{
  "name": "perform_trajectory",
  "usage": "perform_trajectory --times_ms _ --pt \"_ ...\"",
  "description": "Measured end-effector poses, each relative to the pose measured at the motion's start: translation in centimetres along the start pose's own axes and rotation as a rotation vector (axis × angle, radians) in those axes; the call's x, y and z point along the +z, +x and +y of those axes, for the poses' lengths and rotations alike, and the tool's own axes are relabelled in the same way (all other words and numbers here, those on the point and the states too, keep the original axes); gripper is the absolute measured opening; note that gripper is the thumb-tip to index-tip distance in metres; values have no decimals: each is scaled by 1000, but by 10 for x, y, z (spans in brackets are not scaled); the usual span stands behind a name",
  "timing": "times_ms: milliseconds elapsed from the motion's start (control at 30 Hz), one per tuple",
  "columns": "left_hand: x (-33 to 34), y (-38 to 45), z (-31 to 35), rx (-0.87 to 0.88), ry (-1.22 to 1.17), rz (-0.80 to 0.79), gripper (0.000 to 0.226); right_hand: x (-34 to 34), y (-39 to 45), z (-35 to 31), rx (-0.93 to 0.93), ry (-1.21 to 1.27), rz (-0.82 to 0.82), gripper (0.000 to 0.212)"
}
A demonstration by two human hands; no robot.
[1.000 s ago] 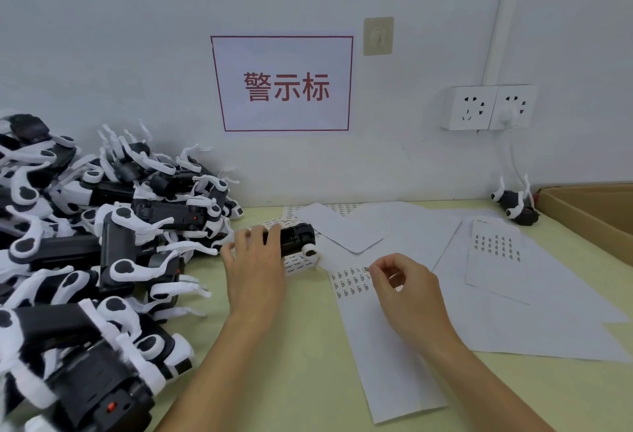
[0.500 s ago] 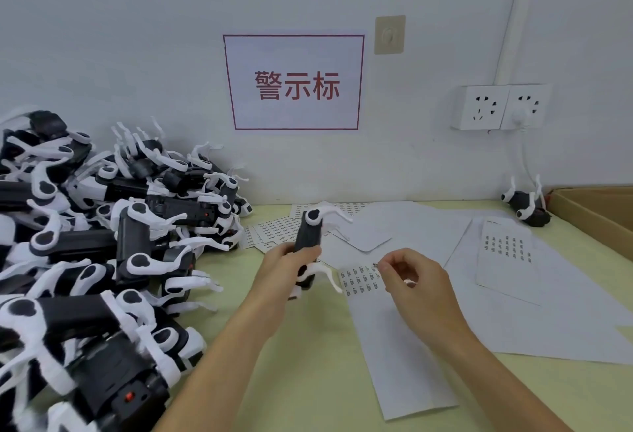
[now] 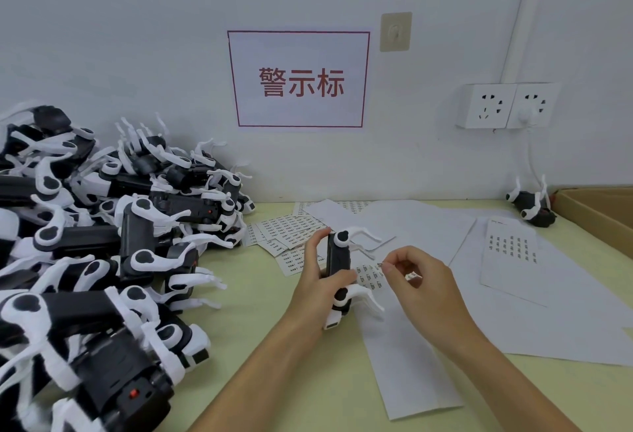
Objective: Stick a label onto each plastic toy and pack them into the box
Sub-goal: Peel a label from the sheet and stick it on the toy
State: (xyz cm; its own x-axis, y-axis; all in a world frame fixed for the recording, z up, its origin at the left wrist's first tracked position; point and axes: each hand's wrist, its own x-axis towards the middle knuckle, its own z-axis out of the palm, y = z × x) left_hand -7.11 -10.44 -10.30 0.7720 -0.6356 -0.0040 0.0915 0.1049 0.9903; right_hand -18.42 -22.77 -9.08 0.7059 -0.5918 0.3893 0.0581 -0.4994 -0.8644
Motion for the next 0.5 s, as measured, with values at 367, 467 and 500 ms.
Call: perform_trajectory --times_ms 367,467,500 --pt "-1 1 -4 60 -11 -59 67 4 1 -1 -123 -162 -39 20" --pt "-3 3 -7 68 -16 -70 67 4 7 -6 -142 -202 -64 18" --pt "-3 4 -8 72 -15 -73 68 4 10 -8 -149 -220 -73 17"
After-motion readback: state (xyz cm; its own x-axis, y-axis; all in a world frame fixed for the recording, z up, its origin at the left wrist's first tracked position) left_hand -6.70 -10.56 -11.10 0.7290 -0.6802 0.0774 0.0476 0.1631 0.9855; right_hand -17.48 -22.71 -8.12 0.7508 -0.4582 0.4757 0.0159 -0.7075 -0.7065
